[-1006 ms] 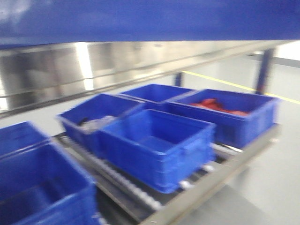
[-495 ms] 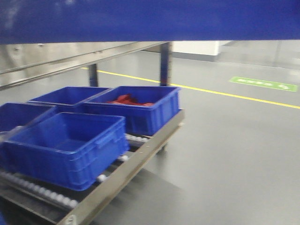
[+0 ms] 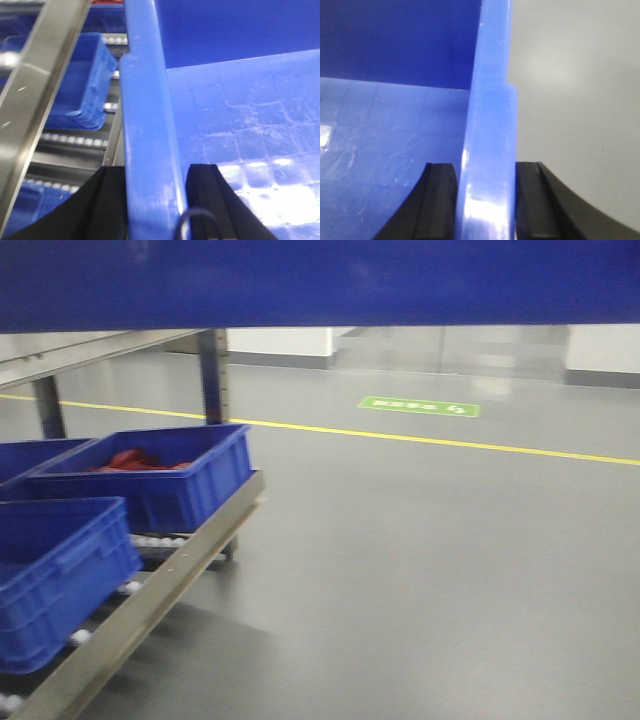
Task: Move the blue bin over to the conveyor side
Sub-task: 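Hold the blue bin with both grippers while the base backs away, then carry the blue bin with both grippers toward the red conveyor table, then move the held blue bin over the grey conveyor belt surface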
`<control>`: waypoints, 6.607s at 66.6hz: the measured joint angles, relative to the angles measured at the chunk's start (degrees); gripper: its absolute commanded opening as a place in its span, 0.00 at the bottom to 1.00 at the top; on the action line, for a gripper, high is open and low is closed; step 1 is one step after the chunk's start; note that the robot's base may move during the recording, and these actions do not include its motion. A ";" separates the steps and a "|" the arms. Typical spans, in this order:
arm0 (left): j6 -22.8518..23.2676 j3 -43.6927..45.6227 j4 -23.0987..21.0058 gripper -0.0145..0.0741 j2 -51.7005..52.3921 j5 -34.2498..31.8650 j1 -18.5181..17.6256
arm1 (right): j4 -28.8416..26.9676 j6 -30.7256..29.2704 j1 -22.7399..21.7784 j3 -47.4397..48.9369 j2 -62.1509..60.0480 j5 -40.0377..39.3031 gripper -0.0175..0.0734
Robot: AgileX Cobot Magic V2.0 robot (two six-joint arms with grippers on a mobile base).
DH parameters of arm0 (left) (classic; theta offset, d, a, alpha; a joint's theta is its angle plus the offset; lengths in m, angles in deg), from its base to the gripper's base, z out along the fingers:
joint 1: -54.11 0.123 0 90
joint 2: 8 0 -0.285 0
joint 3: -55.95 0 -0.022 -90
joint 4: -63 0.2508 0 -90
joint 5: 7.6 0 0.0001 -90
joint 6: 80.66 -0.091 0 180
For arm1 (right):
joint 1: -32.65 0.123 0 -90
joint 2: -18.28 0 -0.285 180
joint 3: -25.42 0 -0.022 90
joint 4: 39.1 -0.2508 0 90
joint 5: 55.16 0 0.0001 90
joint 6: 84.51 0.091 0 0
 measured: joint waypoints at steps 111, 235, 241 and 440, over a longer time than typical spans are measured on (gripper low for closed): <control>0.10 0.00 0.00 0.14 0.00 0.12 0.00 | 0.00 0.00 0.00 0.00 0.00 0.00 0.11; 0.32 0.00 0.91 0.14 0.00 0.01 -0.12 | 0.00 0.00 0.00 0.00 0.04 -4.52 0.11; 0.32 0.00 1.03 0.14 0.00 0.01 -0.12 | 0.10 0.00 0.00 0.00 0.04 -4.52 0.11; 0.32 0.00 1.26 0.14 -0.10 -0.20 -0.12 | 0.10 -0.11 0.00 0.00 0.13 -4.66 0.11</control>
